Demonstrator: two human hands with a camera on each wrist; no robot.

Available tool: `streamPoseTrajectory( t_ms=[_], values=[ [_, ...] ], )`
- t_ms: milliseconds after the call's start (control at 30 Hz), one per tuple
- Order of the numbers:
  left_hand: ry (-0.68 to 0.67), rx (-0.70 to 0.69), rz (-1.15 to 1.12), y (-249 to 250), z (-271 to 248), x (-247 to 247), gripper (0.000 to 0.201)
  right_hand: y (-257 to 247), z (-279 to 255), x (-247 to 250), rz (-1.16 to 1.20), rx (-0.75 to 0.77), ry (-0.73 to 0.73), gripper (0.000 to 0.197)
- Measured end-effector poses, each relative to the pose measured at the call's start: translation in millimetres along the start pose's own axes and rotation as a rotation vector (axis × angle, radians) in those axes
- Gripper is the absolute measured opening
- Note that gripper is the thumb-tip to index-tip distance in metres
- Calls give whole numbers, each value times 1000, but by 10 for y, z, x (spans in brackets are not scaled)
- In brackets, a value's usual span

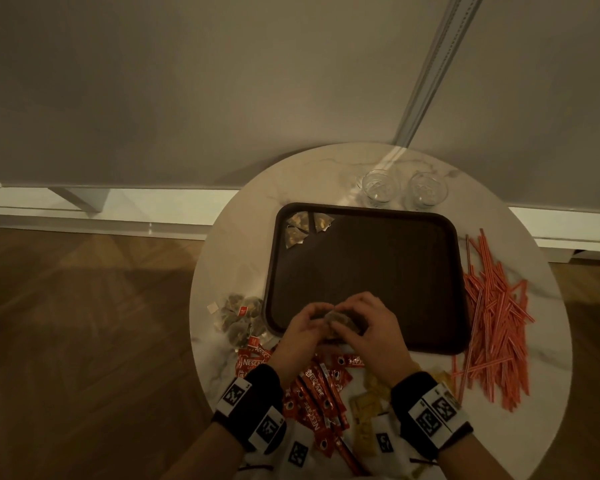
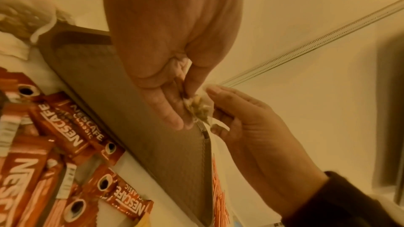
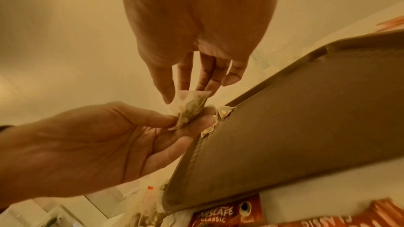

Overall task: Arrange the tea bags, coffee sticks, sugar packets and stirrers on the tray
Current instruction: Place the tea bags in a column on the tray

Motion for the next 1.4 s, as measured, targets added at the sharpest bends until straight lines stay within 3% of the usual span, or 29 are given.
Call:
streamPoseTrajectory(
  t_ms=[100,200,367,467,600,867,1033,1167,1400],
  values=[
    [126,-39,46,19,167,67,17,106,109,-17,67,-76,34,22],
    [193,-59,113,82,382,135,11,249,225,-72,173,-258,-20,20],
    [144,-96,106,203,594,72,19,419,453,-234,704,-607,-124,19],
    [134,-136,65,216,688,50,24,431,588,-272,896,-655,-132,21],
    [154,-148,40,183,838,69,29,493,749,-292,717,-590,-101,16],
    [275,-140,97,298,1205,277,26,585,1142,-335,640,-610,-89,13],
    [386,-190,309,409,1455,400,27,639,1532,-329,475,-637,-48,6],
    [406,-234,501,467,1614,370,22,694,1740,-381,404,-661,-11,15],
    [475,-287,858,546,1747,368,21,714,1751,-308,111,-610,-166,25]
  ],
)
Point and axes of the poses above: each hand's wrist, its own z-axis towards the middle knuckle, its own x-axis out of the back of the hand, y = z × x, the point moved 3 cm from there along z, towards the middle knuckle, and after that the axes turned 4 degrees about -z, right-handed, at the moved point
